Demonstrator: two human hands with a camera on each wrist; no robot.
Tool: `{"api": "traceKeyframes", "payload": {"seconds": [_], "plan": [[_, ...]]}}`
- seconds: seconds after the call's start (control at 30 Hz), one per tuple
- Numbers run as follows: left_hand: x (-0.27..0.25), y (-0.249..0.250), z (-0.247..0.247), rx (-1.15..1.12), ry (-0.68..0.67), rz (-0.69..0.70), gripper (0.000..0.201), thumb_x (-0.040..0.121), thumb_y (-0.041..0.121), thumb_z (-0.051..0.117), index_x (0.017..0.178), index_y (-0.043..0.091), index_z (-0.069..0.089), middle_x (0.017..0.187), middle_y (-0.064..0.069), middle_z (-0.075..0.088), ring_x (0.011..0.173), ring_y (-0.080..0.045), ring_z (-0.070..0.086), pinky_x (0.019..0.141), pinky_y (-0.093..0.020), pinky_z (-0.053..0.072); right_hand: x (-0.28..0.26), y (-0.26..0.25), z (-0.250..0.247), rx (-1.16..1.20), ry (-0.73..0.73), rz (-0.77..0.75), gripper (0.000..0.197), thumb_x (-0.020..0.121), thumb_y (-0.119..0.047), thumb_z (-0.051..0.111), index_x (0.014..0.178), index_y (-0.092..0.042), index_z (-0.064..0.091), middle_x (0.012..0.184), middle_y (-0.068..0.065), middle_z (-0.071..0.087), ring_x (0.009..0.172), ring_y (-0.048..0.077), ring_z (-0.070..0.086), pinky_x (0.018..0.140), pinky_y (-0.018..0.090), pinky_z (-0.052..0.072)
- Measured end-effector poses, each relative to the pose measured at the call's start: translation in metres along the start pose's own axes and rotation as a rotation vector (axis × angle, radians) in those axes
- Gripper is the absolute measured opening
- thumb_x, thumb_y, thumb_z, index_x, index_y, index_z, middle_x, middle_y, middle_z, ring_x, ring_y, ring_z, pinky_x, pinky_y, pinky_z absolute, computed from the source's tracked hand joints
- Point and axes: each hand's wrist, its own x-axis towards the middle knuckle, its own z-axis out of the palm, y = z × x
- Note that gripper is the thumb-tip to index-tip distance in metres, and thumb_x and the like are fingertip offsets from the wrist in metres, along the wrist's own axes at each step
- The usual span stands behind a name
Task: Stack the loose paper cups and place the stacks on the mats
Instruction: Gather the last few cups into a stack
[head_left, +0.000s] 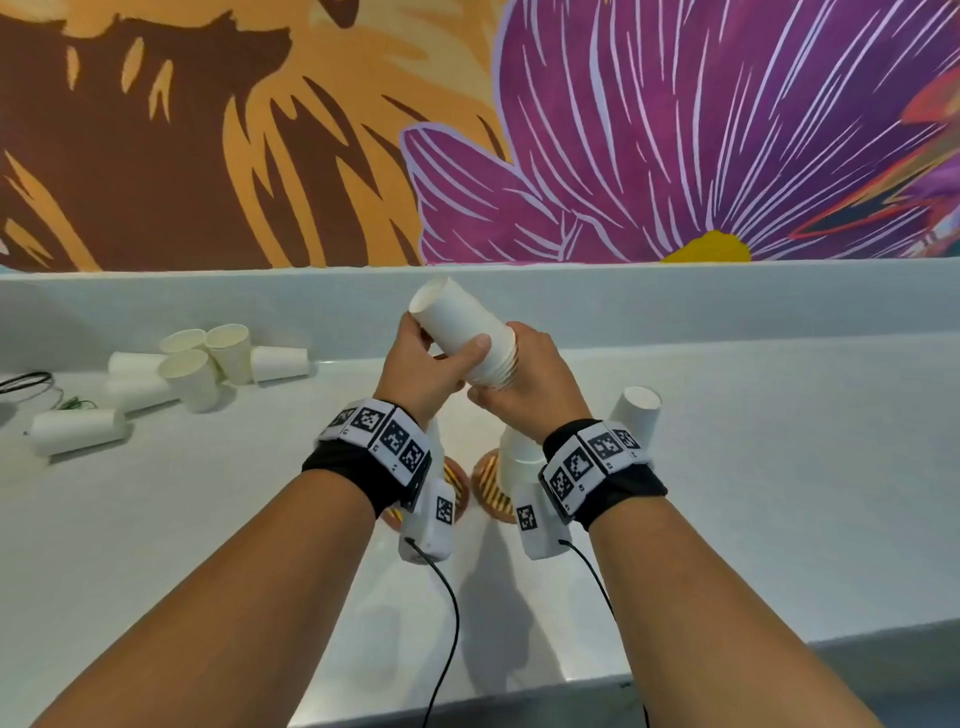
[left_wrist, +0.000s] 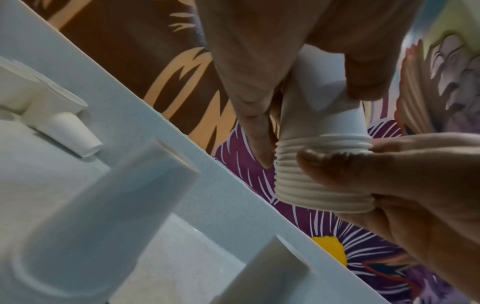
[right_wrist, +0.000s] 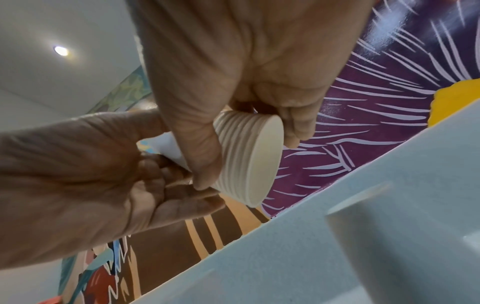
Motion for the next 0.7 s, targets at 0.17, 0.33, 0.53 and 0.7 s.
{"api": "traceKeyframes", "payload": {"seconds": [0.17, 0.33, 0.53, 0.7], "plan": [[-0.002, -0.006, 0.051, 0.189, -0.041, 0.034, 0.076, 0.072, 0.036, 0.081, 0.134, 0.030, 0.038, 0.129, 0.007, 0.054, 0.116, -0.019, 0.056, 0.097, -0.046, 0.050, 0.007, 0.036, -0.017, 0.009, -0.010, 0.026, 0.045, 0.059, -0.048, 0.074, 0.097, -0.033, 0.055, 0.090, -0.013, 0.063, 0.081, 0.008, 0.063, 0.066, 0.034, 0.058], [-0.003, -0.011, 0.075, 0.314, -0.066, 0.052, 0.072, 0.078, 0.028, 0.078, 0.136, 0.027, 0.037, 0.121, 0.012, 0.054, 0.113, -0.010, 0.052, 0.092, -0.028, 0.043, 0.002, 0.062, -0.030, 0.187, -0.050, 0.074, 0.055, 0.072, -0.032, 0.078, 0.116, -0.027, 0.046, 0.101, -0.012, 0.057, 0.087, 0.007, 0.057, 0.073, 0.026, 0.049], [-0.004, -0.024, 0.087, 0.431, -0.093, 0.049, 0.073, 0.079, 0.030, 0.076, 0.139, 0.033, 0.034, 0.130, 0.009, 0.053, 0.114, -0.010, 0.050, 0.091, -0.027, 0.041, 0.000, 0.078, -0.018, 0.284, -0.077, 0.063, 0.052, 0.069, -0.027, 0.081, 0.114, -0.028, 0.056, 0.104, -0.010, 0.066, 0.095, 0.007, 0.063, 0.081, 0.034, 0.057], [-0.001, -0.043, 0.085, 0.485, -0.139, 0.005, 0.074, 0.082, 0.026, 0.073, 0.143, 0.033, 0.031, 0.137, 0.005, 0.053, 0.124, -0.015, 0.050, 0.099, -0.031, 0.042, -0.007, 0.091, -0.014, 0.320, -0.167, 0.121, 0.052, 0.075, -0.019, 0.079, 0.108, -0.032, 0.042, 0.105, -0.009, 0.057, 0.095, 0.009, 0.055, 0.076, 0.020, 0.045]]}}
